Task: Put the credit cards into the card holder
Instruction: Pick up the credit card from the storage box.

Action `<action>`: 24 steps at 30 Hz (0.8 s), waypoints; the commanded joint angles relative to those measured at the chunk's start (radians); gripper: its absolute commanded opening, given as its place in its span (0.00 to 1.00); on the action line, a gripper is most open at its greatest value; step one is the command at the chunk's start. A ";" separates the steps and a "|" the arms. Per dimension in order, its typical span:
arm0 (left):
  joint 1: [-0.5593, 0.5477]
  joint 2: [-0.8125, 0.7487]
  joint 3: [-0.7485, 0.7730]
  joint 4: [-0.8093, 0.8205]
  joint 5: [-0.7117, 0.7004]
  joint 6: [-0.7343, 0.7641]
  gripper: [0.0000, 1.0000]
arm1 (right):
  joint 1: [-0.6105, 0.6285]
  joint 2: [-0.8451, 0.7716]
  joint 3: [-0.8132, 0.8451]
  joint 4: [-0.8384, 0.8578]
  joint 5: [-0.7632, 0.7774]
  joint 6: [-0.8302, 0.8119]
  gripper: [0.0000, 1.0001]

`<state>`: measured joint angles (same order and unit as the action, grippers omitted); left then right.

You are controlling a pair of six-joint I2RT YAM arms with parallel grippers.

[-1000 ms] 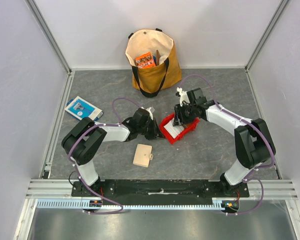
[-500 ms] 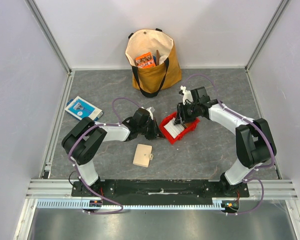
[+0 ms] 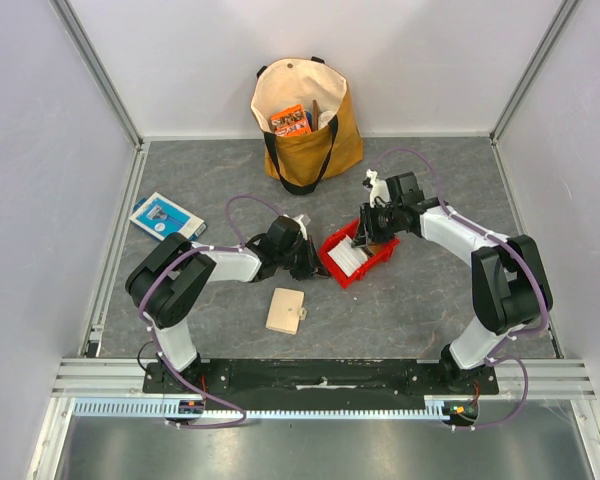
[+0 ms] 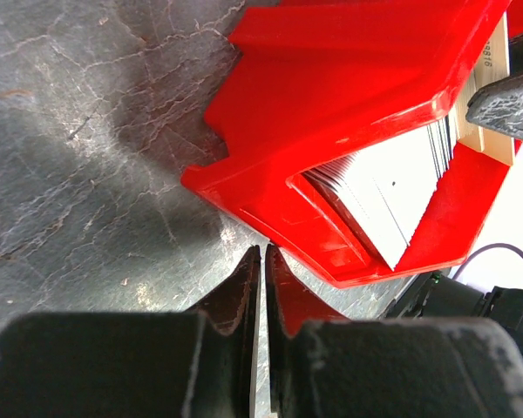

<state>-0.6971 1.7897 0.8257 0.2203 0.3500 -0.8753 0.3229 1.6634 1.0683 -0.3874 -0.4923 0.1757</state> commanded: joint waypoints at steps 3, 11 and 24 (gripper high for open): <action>-0.004 0.008 0.044 0.067 0.015 -0.022 0.10 | -0.004 -0.002 -0.005 0.022 -0.068 0.027 0.26; -0.004 0.010 0.044 0.068 0.020 -0.022 0.10 | -0.012 -0.001 -0.011 0.028 -0.006 0.041 0.06; -0.004 0.004 0.039 0.068 0.021 -0.017 0.10 | 0.080 -0.028 -0.016 0.024 0.335 -0.001 0.00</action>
<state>-0.6971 1.7908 0.8257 0.2195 0.3500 -0.8753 0.3450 1.6634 1.0660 -0.3603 -0.3019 0.1864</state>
